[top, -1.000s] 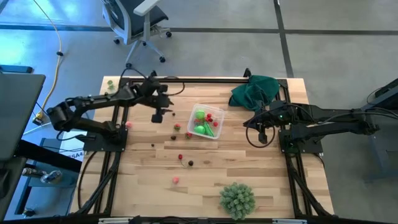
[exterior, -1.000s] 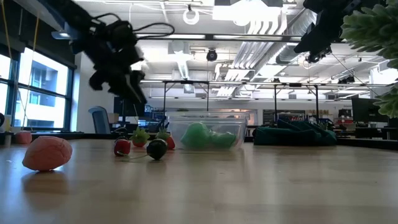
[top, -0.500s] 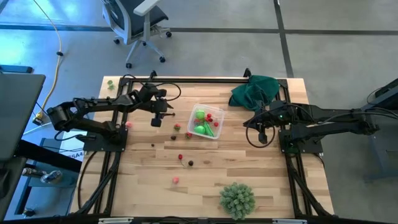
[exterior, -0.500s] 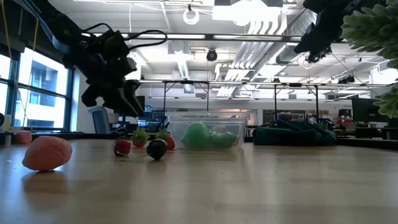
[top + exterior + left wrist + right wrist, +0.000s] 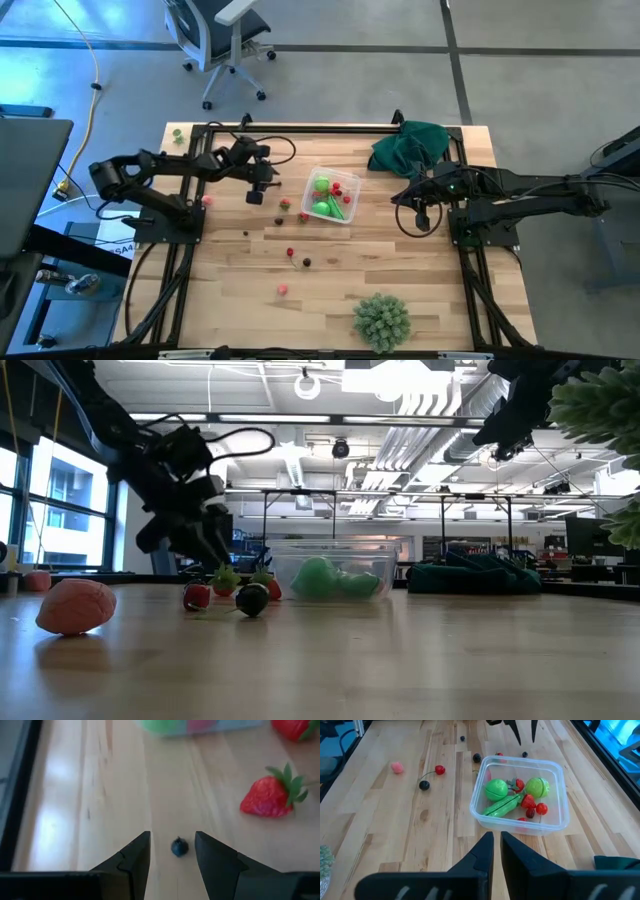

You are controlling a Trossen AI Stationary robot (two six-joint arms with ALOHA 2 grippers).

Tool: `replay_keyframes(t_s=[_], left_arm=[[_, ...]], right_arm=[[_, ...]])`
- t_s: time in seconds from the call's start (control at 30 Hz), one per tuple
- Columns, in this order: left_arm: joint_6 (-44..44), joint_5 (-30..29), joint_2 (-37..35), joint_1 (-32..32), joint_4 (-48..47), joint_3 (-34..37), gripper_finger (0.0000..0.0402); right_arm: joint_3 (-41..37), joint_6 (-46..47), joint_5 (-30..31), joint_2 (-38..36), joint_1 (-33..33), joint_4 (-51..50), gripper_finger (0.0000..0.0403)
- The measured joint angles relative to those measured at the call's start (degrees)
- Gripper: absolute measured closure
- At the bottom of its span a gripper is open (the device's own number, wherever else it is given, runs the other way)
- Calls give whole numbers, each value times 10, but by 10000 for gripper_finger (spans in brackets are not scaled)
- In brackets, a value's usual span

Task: Pick and placing Produce into tupperware
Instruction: Put the blueberry into the transparent bin

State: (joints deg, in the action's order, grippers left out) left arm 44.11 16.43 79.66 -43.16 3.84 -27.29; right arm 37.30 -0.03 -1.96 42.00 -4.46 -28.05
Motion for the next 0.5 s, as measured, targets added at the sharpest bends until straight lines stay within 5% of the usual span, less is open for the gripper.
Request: replay_keyframes(t_s=[0.5], left_arm=[[-37, -3, 63, 0, 36, 0, 256]], right_arm=[[0, 0, 0, 0, 0, 0, 379]])
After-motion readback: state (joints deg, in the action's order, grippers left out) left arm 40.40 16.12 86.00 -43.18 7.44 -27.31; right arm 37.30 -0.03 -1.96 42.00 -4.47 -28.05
